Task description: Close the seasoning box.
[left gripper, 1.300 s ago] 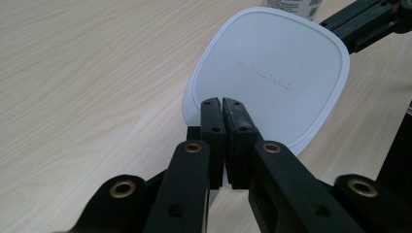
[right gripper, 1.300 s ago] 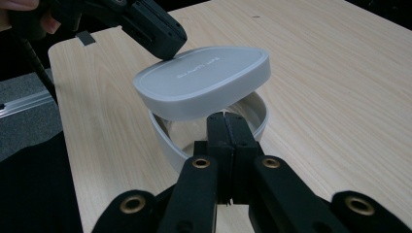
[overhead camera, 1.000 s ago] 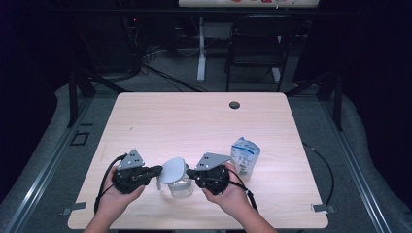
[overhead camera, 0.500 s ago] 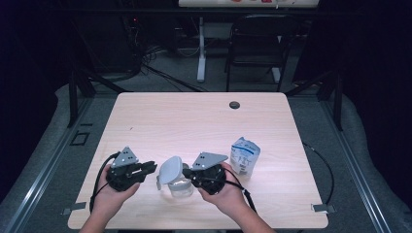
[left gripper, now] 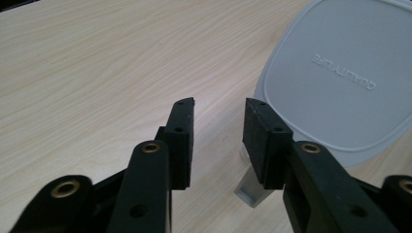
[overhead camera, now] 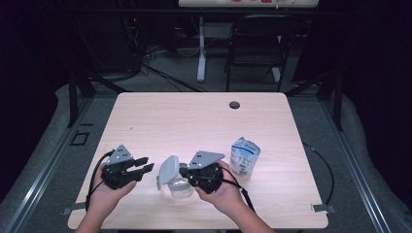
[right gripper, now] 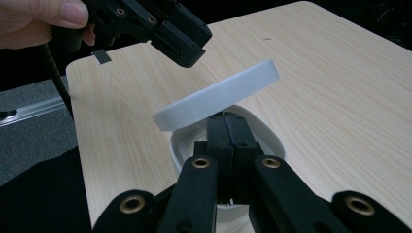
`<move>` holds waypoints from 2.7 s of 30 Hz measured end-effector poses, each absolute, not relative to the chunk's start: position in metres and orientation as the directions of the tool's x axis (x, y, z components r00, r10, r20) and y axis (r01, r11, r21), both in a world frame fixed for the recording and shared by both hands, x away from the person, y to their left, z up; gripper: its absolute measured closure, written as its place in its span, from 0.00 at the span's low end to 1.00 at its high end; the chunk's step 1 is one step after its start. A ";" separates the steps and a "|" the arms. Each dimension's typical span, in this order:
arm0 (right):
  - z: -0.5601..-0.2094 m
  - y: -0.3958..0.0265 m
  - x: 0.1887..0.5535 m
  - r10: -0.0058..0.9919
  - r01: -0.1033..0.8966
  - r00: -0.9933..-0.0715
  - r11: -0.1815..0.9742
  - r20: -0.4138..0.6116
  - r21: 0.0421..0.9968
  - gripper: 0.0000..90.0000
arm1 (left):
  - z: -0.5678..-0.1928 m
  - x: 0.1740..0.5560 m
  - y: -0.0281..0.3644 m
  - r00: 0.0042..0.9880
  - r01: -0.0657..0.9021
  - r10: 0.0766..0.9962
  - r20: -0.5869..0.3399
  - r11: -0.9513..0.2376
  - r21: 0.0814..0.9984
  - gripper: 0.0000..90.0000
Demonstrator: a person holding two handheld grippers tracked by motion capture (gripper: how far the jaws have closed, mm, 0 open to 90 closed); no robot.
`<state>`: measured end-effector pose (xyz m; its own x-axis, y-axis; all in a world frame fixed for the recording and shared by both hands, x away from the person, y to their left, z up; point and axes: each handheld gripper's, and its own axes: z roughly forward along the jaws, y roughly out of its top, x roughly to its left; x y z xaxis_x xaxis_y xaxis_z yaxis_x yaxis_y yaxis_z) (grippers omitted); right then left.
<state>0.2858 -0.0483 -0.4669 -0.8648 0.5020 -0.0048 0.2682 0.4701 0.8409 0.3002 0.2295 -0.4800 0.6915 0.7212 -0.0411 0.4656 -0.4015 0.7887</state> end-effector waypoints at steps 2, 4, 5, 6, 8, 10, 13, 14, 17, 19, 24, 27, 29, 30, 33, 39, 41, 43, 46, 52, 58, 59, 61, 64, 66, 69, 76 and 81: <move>-0.466 -0.047 0.286 0.503 0.267 -0.864 0.466 -0.004 0.843 1.00 | -0.481 0.301 0.230 0.690 0.465 0.723 -0.041 -0.399 0.790 0.69; -0.465 -0.047 0.286 0.501 0.265 -0.866 0.471 -0.007 0.841 1.00 | -0.482 0.302 0.231 0.687 0.467 0.725 -0.038 -0.401 0.788 0.67; -0.465 -0.046 0.286 0.498 0.264 -0.867 0.467 -0.004 0.844 1.00 | -0.482 0.302 0.231 0.687 0.469 0.725 -0.039 -0.401 0.787 0.66; -0.465 -0.045 0.286 0.499 0.265 -0.867 0.466 -0.004 0.844 1.00 | -0.483 0.302 0.232 0.687 0.468 0.725 -0.041 -0.399 0.789 0.65; -0.464 -0.044 0.286 0.497 0.263 -0.868 0.469 -0.006 0.843 1.00 | -0.484 0.303 0.232 0.682 0.463 0.731 -0.033 -0.396 0.793 0.64; -0.463 -0.042 0.287 0.491 0.260 -0.871 0.469 -0.004 0.844 1.00 | -0.483 0.303 0.233 0.684 0.464 0.728 -0.037 -0.396 0.792 0.63; -0.462 -0.039 0.286 0.487 0.256 -0.873 0.470 -0.007 0.845 1.00 | -0.483 0.303 0.234 0.682 0.468 0.731 -0.035 -0.399 0.789 0.63; -0.462 -0.038 0.286 0.485 0.254 -0.875 0.469 -0.006 0.846 1.00 | -0.484 0.303 0.235 0.680 0.467 0.732 -0.036 -0.396 0.790 0.62; -0.460 -0.035 0.286 0.480 0.247 -0.877 0.468 -0.010 0.849 1.00 | -0.485 0.303 0.236 0.674 0.470 0.738 -0.037 -0.389 0.792 0.62; -0.459 -0.032 0.285 0.475 0.243 -0.880 0.469 -0.010 0.849 1.00 | -0.485 0.304 0.236 0.677 0.470 0.735 -0.039 -0.390 0.791 0.62; -0.459 -0.028 0.286 0.471 0.237 -0.882 0.467 -0.013 0.852 1.00 | -0.488 0.304 0.238 0.674 0.475 0.737 -0.047 -0.384 0.791 0.62; -0.458 -0.026 0.286 0.469 0.233 -0.883 0.468 -0.017 0.852 1.00 | -0.489 0.304 0.239 0.675 0.479 0.736 -0.050 -0.385 0.789 0.62; -0.458 -0.026 0.286 0.467 0.232 -0.884 0.468 -0.015 0.852 1.00 | -0.490 0.304 0.240 0.673 0.478 0.738 -0.052 -0.380 0.792 0.62; -0.458 -0.026 0.286 0.467 0.232 -0.884 0.468 -0.015 0.852 0.99 | -0.490 0.304 0.240 0.674 0.480 0.736 -0.056 -0.379 0.791 0.62; -0.457 -0.024 0.286 0.465 0.230 -0.885 0.468 -0.017 0.853 0.99 | -0.491 0.304 0.240 0.677 0.482 0.734 -0.061 -0.379 0.790 0.62; -0.455 -0.017 0.285 0.453 0.217 -0.891 0.469 -0.023 0.856 0.99 | -0.492 0.303 0.241 0.677 0.481 0.734 -0.059 -0.381 0.790 0.61; -0.455 -0.015 0.285 0.452 0.212 -0.891 0.470 -0.027 0.857 0.99 | -0.493 0.303 0.242 0.676 0.483 0.734 -0.061 -0.378 0.790 0.61; -0.455 -0.015 0.284 0.451 0.209 -0.892 0.475 -0.033 0.855 0.98 | -0.494 0.303 0.243 0.675 0.486 0.735 -0.062 -0.379 0.788 0.61; -0.455 -0.016 0.284 0.458 0.209 -0.888 0.476 -0.039 0.854 0.97 | -0.494 0.303 0.245 0.673 0.489 0.736 -0.068 -0.374 0.788 0.61; -0.453 -0.022 0.283 0.473 0.206 -0.880 0.470 -0.048 0.858 0.89 | -0.495 0.302 0.245 0.677 0.490 0.733 -0.072 -0.376 0.786 0.61; -0.456 -0.035 0.282 0.498 0.222 -0.866 0.463 -0.045 0.858 0.78 | -0.497 0.302 0.244 0.680 0.480 0.730 -0.072 -0.368 0.797 0.61; -0.457 -0.038 0.282 0.502 0.226 -0.864 0.465 -0.045 0.856 0.77 | -0.496 0.301 0.245 0.684 0.481 0.726 -0.072 -0.374 0.793 0.62; -0.459 -0.045 0.282 0.514 0.234 -0.857 0.454 -0.038 0.860 0.76 | -0.497 0.301 0.245 0.683 0.485 0.727 -0.075 -0.373 0.791 0.62; -0.461 -0.055 0.280 0.530 0.247 -0.848 0.439 -0.027 0.864 0.74 | -0.498 0.301 0.246 0.682 0.485 0.727 -0.080 -0.368 0.793 0.63; -0.461 -0.062 0.278 0.540 0.253 -0.841 0.426 -0.019 0.869 0.72 | -0.498 0.301 0.246 0.683 0.484 0.726 -0.079 -0.369 0.793 0.64; -0.461 -0.072 0.276 0.550 0.252 -0.835 0.415 -0.020 0.874 0.69 | -0.498 0.301 0.245 0.681 0.483 0.728 -0.076 -0.369 0.794 0.64; -0.463 -0.089 0.270 0.559 0.248 -0.829 0.396 -0.018 0.884 0.63 | -0.498 0.300 0.244 0.685 0.486 0.725 -0.074 -0.379 0.788 0.62; -0.463 -0.100 0.267 0.579 0.252 -0.815 0.382 -0.017 0.889 0.58 | -0.498 0.301 0.245 0.683 0.482 0.727 -0.072 -0.375 0.792 0.62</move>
<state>0.2673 -0.0996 -0.4628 -0.8153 0.5787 -0.0174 0.2522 0.3820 0.8891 0.3006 0.2446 -0.4982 0.6831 0.7268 -0.0718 0.4824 -0.3751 0.7916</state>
